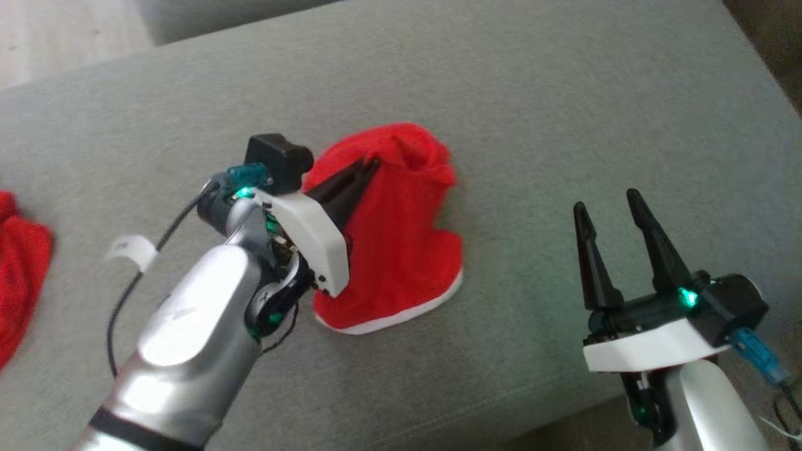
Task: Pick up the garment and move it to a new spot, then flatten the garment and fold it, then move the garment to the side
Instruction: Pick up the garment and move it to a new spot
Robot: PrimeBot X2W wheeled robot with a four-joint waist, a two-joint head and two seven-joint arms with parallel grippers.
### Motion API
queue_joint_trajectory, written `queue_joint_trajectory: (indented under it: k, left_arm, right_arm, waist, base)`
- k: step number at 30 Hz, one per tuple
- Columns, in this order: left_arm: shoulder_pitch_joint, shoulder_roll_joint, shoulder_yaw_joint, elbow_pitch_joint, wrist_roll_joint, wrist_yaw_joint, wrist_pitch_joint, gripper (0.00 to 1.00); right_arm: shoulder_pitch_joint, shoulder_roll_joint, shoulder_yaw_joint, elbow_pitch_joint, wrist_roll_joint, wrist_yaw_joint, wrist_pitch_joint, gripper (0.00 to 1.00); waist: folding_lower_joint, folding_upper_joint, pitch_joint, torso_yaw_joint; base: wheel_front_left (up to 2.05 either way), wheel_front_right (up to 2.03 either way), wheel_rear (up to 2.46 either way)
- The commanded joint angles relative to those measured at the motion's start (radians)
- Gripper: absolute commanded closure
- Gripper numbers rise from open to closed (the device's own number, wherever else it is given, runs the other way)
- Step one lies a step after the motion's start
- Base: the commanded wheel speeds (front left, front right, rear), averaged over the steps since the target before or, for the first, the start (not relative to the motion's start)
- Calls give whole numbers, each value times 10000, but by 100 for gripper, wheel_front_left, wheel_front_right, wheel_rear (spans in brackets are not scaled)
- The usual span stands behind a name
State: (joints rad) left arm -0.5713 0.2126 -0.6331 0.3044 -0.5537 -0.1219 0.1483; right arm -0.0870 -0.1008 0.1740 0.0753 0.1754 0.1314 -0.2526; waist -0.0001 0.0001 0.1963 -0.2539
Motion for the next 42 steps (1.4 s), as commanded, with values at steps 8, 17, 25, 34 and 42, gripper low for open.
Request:
queue_joint_trajectory:
  k: [8,17,25,34,42]
  left_arm:
    - [-1479,-627,595,3588,819,399,-3216,0]
    - [-609,-717,1587,2615,1323,1487,-4092,0]
    - [2668,-310,2857,-1091,2653,2249,-4099,0]
    - [5061,-250,3627,-1913,3359,2261,-4100,0]
    - [6322,-366,4101,-1978,3901,1986,-4100,0]
  right_arm:
    - [-85,249,309,-218,64,-7,-91,0]
    - [143,163,-384,-531,-503,-7,-91,0]
    - [529,-231,-1125,-641,-967,-7,-91,0]
    - [976,-304,-1458,-259,-936,-7,-91,0]
    - [1370,-206,-1551,165,-944,-7,-91,0]
  waist:
    - [1,-1,266,-508]
    - [1,-1,-237,227]
    - [1,-1,-921,1532]
    - [1,-1,-1423,2604]
    - [1,-1,-1755,3056]
  base:
    - [0,0,0]
    - [0,0,0]
    - [0,0,0]
    - [0,0,0]
    - [0,0,0]
